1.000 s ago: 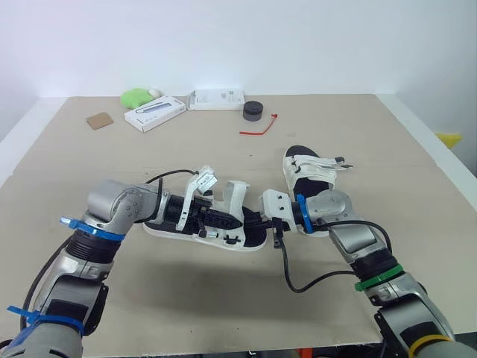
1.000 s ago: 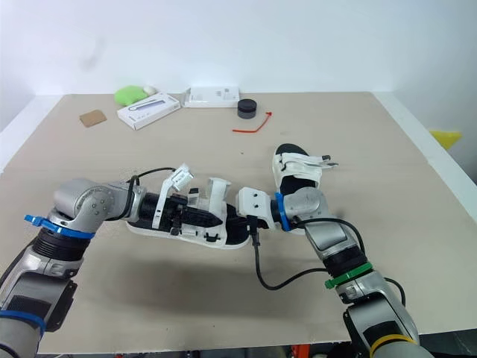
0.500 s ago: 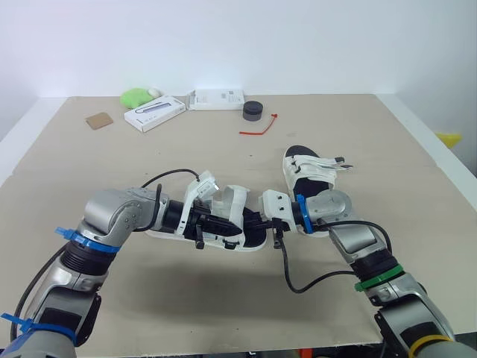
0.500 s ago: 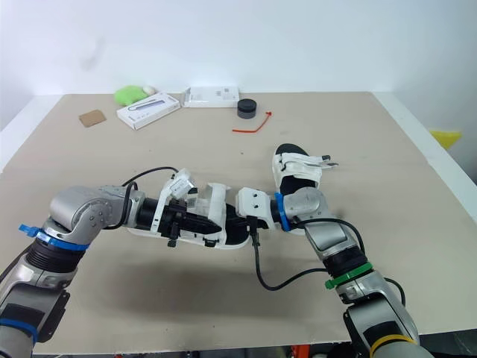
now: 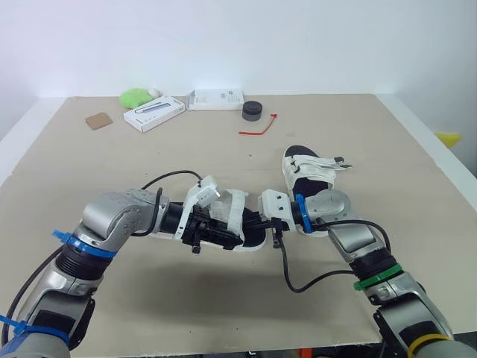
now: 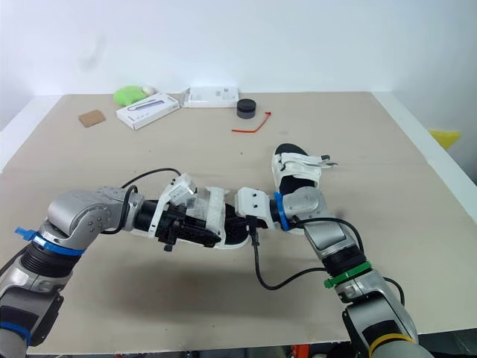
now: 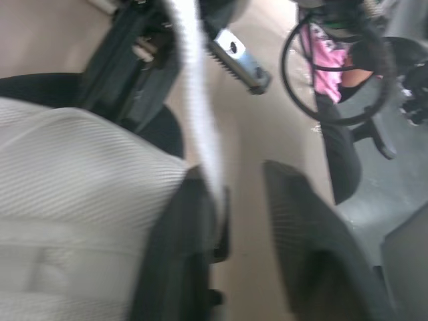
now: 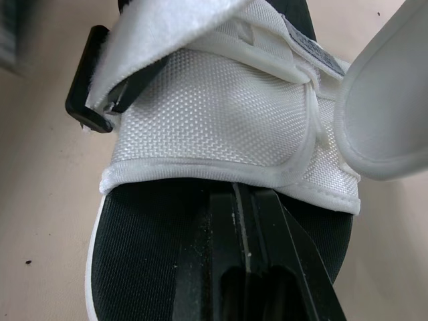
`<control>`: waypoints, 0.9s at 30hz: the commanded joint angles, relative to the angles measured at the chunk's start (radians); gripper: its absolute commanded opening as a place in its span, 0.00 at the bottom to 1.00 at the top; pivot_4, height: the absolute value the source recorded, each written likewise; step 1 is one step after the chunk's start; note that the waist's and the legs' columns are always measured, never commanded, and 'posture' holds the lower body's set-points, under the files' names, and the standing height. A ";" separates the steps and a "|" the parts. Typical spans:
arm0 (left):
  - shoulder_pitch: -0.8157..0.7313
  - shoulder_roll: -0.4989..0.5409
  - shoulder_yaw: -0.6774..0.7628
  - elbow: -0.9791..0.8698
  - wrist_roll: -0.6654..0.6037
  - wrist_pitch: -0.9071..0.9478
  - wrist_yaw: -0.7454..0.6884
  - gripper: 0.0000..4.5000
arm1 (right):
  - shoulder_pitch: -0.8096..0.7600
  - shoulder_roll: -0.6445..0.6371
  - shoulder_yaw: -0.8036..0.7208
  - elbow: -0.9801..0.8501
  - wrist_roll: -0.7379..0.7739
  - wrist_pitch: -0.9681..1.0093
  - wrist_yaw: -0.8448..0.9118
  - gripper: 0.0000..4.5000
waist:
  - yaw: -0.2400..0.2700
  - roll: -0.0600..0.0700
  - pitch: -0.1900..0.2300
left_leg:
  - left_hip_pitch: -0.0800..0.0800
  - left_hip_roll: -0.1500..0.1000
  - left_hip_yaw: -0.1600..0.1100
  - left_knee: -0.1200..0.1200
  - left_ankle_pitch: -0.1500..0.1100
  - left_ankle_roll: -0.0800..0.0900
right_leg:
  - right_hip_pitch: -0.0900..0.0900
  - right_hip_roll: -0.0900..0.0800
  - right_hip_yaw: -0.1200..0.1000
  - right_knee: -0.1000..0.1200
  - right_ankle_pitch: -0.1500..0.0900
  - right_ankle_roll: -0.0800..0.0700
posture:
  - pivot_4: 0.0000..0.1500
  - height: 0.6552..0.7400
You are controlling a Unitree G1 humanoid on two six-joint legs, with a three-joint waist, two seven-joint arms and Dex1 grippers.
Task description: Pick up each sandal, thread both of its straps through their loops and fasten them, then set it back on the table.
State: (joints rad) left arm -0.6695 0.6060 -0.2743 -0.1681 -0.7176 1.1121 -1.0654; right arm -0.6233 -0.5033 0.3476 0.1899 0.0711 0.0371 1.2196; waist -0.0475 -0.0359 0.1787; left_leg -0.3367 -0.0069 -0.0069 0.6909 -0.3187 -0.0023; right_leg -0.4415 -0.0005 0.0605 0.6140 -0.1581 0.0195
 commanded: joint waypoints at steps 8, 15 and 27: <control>-0.110 -0.083 0.096 0.145 0.027 -0.051 0.064 0.55 | -0.001 -0.002 0.007 0.011 -0.022 0.001 -0.003 0.00 | 0.000 0.000 0.000 | 0.000 0.000 0.000 0.001 0.000 0.000 | 0.000 0.000 0.000 0.000 0.001 0.000 | 1.00 1.00; -0.130 -0.115 0.109 0.171 0.018 -0.026 0.076 0.55 | -0.002 -0.003 0.006 0.013 -0.022 0.000 -0.002 0.00 | 0.000 0.000 0.000 | -0.001 -0.001 0.000 0.001 0.000 0.001 | 0.000 0.000 0.001 0.000 0.001 0.000 | 1.00 1.00; -0.111 -0.100 0.097 0.135 0.017 -0.014 0.044 0.01 | -0.005 -0.004 0.007 0.013 -0.023 -0.002 0.002 0.00 | 0.000 0.000 0.000 | -0.001 0.000 0.001 0.001 0.000 0.000 | -0.001 0.000 0.001 0.000 0.002 0.000 | 1.00 1.00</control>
State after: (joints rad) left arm -0.7882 0.4890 -0.1816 0.0132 -0.6872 1.0945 -1.0007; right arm -0.6275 -0.5023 0.3468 0.1934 0.0656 0.0331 1.2195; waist -0.0478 -0.0359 0.1788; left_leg -0.3374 -0.0073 -0.0065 0.6919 -0.3184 -0.0018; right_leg -0.4421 -0.0006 0.0615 0.6140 -0.1566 0.0199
